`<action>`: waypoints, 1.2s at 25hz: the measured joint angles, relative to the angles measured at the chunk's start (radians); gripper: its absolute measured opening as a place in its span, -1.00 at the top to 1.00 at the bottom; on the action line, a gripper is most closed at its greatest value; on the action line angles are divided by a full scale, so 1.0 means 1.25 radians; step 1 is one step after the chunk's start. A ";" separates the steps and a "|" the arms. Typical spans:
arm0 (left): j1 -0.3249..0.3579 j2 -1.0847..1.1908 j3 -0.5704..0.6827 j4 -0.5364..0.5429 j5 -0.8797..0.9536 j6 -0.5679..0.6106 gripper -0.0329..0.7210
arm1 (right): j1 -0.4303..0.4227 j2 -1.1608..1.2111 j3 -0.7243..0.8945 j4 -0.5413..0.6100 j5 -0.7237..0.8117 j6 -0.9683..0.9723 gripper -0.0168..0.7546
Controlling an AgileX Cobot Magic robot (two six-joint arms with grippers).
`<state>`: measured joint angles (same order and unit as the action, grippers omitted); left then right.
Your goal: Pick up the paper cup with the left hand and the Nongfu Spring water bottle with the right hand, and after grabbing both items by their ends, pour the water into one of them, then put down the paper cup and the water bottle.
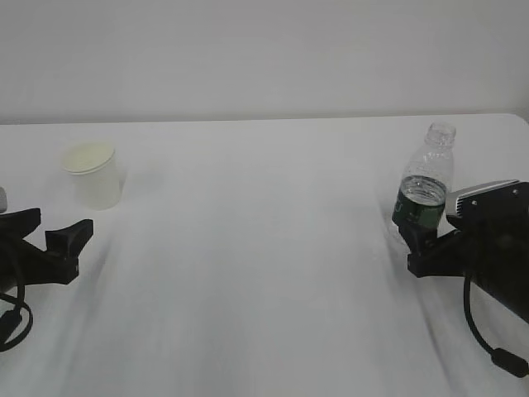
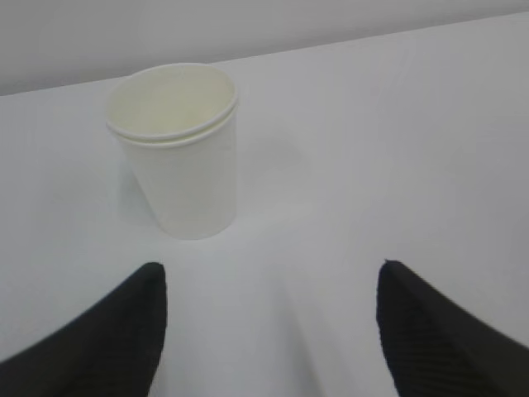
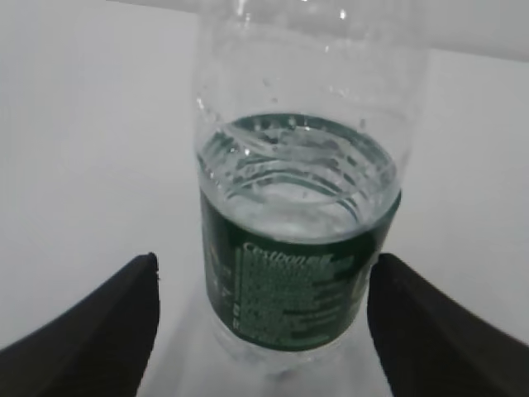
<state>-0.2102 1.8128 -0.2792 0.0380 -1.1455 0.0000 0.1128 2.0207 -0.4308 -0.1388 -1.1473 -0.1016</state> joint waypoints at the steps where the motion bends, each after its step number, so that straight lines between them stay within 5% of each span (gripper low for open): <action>1: 0.000 0.000 0.000 0.000 0.000 0.000 -0.59 | 0.000 0.000 -0.004 0.000 0.000 0.000 -0.57; 30: 0.000 0.001 -0.016 0.000 0.000 0.000 -0.59 | 0.000 0.053 -0.065 0.005 -0.002 0.002 -0.57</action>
<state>-0.2102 1.8136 -0.2990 0.0380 -1.1455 0.0000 0.1128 2.0875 -0.5116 -0.1329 -1.1493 -0.0996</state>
